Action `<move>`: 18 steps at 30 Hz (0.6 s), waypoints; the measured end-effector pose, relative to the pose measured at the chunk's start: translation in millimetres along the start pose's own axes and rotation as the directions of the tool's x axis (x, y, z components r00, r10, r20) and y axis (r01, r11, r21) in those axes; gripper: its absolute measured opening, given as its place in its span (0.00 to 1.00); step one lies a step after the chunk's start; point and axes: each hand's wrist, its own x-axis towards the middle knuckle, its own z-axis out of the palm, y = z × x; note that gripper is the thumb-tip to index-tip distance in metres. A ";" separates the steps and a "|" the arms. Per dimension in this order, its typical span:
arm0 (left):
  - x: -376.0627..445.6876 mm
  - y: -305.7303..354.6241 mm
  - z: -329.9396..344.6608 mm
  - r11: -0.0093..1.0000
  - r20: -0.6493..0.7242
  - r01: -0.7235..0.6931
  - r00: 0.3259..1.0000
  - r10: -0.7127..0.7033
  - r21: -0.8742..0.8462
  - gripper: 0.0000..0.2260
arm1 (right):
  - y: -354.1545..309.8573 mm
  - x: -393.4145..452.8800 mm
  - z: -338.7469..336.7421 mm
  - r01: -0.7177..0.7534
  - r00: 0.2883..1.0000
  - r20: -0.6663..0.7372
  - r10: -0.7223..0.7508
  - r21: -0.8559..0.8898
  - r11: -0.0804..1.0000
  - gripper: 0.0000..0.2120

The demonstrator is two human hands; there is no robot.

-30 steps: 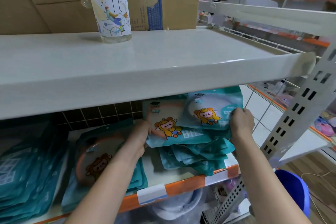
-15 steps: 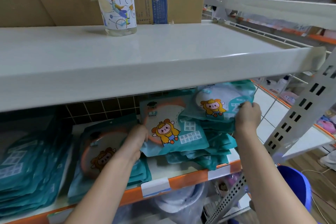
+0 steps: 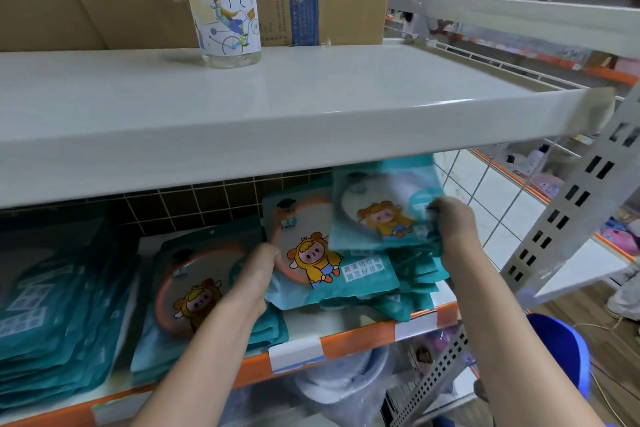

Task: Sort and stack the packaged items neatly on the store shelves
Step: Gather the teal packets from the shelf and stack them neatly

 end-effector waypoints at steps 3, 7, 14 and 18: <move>-8.5 2.3 -3.5 0.991 0.075 0.025 0.997 -0.016 -0.129 0.11 | 6.8 -8.2 16.7 0.056 0.973 0.231 0.023 -0.330 0.942 0.08; -6.7 4.5 -7.5 0.994 0.299 -0.017 0.953 0.048 -0.105 0.17 | 8.4 -35.3 34.1 0.367 0.926 0.315 -0.206 -0.632 0.683 0.12; -12.2 11.1 -45.4 0.949 0.331 -0.188 0.905 0.268 -0.253 0.16 | -7.2 -71.6 63.3 0.360 0.900 0.387 -0.200 -0.404 0.841 0.14; -12.5 18.0 -95.0 0.905 0.227 -0.390 0.878 0.422 -0.170 0.28 | -4.9 -101.2 94.4 0.233 0.814 0.561 -0.152 -0.075 0.970 0.11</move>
